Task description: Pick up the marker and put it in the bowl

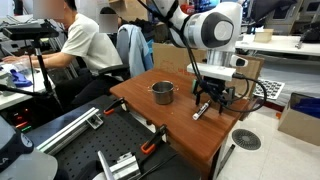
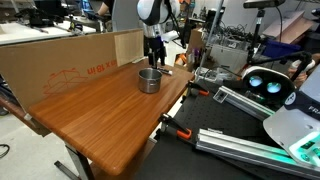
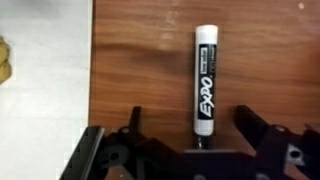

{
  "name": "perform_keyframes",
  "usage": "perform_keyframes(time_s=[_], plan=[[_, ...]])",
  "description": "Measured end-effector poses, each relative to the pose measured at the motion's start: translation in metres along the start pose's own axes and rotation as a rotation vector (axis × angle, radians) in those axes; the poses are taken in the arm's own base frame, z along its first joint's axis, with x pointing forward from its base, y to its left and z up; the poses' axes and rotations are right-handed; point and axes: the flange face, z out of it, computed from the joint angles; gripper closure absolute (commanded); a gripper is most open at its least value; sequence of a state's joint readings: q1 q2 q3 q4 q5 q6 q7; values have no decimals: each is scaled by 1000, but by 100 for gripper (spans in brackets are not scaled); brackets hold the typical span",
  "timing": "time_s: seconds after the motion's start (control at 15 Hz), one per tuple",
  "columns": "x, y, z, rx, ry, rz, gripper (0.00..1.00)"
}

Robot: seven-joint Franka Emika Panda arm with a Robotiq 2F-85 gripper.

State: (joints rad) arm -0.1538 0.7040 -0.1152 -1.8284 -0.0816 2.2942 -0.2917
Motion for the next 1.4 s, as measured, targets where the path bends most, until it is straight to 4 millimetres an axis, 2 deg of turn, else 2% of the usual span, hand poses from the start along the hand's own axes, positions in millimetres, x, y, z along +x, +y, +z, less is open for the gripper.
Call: perform_keyframes(time_s=[0.6, 0.67, 0.73, 1.07, 1.4], plan=[[11, 4, -9, -20, 22, -1, 94], [12, 4, -10, -21, 23, -1, 97], [12, 5, -10, -21, 24, -1, 94], [14, 5, -12, -17, 33, 3, 94], [19, 11, -33, -6, 102, 25, 94]])
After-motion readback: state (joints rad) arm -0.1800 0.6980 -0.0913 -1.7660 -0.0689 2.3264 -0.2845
